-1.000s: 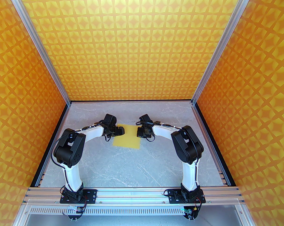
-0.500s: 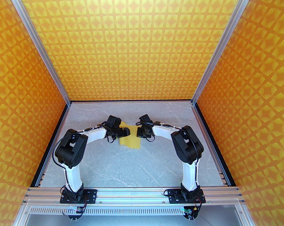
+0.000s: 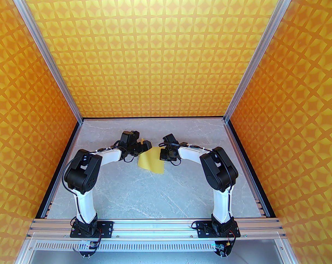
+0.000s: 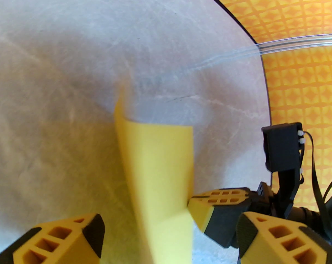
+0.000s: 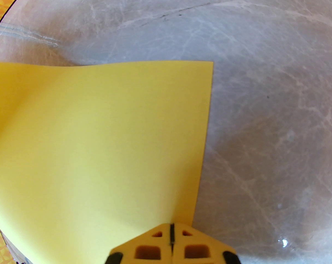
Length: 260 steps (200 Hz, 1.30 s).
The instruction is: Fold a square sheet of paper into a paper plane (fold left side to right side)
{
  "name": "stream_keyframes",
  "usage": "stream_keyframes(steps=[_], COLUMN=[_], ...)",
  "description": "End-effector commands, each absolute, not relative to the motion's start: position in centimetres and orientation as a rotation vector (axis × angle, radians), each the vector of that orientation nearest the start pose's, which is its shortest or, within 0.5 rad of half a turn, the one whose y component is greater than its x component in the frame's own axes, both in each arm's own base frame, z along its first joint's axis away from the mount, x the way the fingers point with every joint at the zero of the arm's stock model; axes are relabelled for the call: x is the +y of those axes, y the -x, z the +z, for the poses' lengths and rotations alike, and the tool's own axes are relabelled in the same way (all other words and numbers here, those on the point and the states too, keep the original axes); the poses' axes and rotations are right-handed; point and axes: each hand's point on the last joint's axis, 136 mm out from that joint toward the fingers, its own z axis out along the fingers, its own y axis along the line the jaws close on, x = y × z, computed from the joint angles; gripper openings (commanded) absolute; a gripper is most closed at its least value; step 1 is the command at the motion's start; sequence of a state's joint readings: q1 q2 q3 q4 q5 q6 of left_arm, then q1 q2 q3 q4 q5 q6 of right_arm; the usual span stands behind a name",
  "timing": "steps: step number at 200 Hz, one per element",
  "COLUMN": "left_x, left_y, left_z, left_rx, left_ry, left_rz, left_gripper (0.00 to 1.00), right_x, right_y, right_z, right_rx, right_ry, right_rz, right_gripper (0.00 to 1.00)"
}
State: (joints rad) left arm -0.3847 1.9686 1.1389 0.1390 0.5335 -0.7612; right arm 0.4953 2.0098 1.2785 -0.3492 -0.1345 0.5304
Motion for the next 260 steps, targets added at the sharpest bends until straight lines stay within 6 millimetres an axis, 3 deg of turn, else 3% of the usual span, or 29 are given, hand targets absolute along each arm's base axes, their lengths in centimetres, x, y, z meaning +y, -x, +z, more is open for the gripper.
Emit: stream_keyframes(steps=[1,63,101,145,208,260], left_x=[-27.6,-26.1,-26.2,-28.7,-31.0,-31.6], left_y=[-42.7,-38.4,-38.3,-38.3,-38.3,-38.5], left_z=[8.8,10.4,11.8,11.9,11.5,10.7], left_rx=[2.405,2.444,2.411,2.382,2.354,2.355], left_ry=[0.101,0.054,0.039,0.029,0.040,0.061], left_rz=[-1.264,-1.258,-1.272,-1.395,-1.491,-1.511], left_gripper=[0.84,0.84,0.84,0.83,0.82,0.82], right_x=[23.2,23.3,23.3,23.7,24.3,23.2], right_y=[-38.6,-38.7,-38.6,-38.9,-39.8,-40.1], right_z=[-0.5,-0.6,-0.5,0.9,3.2,6.6], right_rx=[2.817,2.814,2.816,2.781,2.719,2.628], right_ry=[-0.012,-0.025,-0.029,-0.030,-0.060,-0.133], right_rz=[0.409,0.416,0.423,0.460,0.543,0.641], right_gripper=[0.00,0.00,0.00,0.00,0.14,0.37])
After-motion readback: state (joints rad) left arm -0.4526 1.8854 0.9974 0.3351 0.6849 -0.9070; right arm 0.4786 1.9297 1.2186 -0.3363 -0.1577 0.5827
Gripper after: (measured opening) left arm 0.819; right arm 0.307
